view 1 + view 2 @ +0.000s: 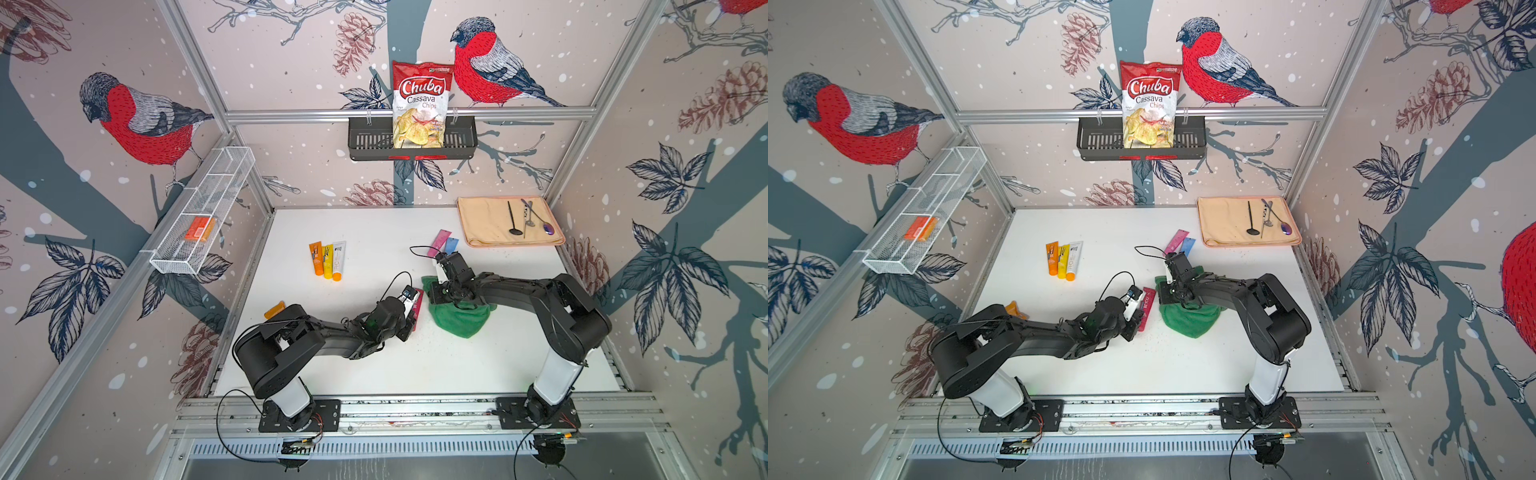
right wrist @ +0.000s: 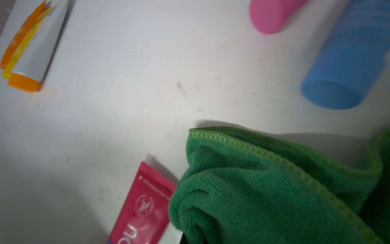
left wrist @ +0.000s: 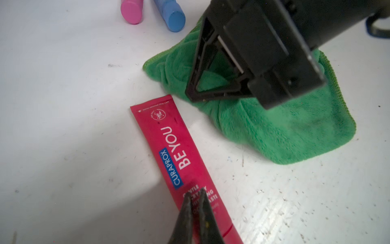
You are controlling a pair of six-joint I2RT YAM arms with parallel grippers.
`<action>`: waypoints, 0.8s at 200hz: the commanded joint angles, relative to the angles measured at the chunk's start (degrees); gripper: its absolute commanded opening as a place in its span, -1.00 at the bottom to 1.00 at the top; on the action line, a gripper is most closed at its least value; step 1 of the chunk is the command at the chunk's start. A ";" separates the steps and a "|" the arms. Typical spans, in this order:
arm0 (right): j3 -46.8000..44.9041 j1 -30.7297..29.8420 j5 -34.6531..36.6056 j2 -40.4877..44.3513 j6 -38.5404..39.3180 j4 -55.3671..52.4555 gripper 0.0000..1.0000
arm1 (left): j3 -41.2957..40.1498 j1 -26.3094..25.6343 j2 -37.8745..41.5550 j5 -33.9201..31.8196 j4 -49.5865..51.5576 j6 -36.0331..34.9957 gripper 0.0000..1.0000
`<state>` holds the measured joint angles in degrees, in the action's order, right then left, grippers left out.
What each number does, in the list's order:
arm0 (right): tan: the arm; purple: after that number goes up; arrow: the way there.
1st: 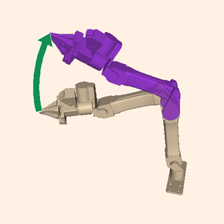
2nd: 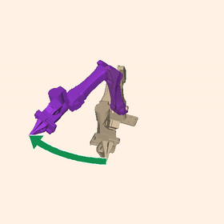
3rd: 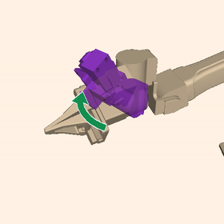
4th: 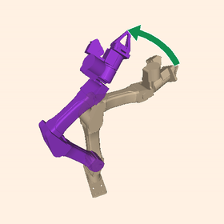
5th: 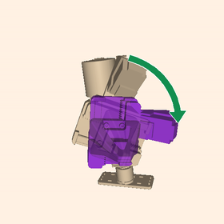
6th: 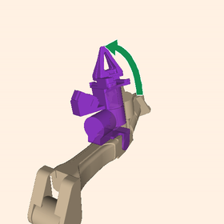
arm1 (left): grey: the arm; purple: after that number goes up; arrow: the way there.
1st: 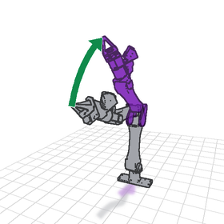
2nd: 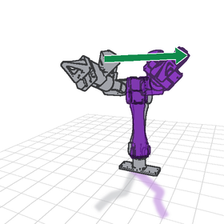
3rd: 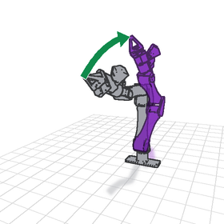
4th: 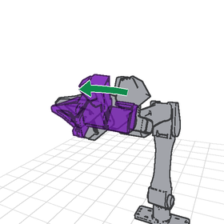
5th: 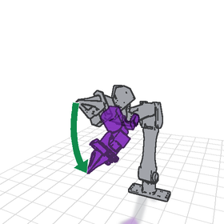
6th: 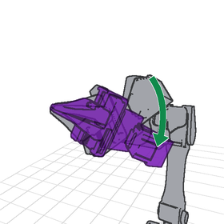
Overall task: Wipe the surface of the toothpaste tube
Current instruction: Wipe the dirt from the toothpaste tube.
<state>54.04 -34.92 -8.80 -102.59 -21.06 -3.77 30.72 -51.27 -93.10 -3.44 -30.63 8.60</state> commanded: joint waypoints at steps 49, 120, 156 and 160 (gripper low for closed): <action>-1.62 -2.10 -12.16 7.17 1.17 3.73 -0.99 | -0.39 0.30 -0.41 2.14 4.53 -0.60 -0.84; 1.33 -3.18 -11.29 -2.24 1.01 2.15 -0.99 | -0.75 0.29 -0.24 2.16 4.11 -0.58 -0.84; 4.44 -3.94 -1.41 -6.54 1.40 -3.45 -1.00 | -0.73 0.29 -0.30 2.21 3.94 -0.69 -0.84; 4.61 -3.81 -0.30 -6.69 1.17 -3.76 -1.00 | -0.76 0.29 -0.31 2.23 4.00 -0.69 -0.84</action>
<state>57.91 -38.65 -20.58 -107.07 -19.86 -0.84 30.35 -51.07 -93.14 -3.03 -31.42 8.58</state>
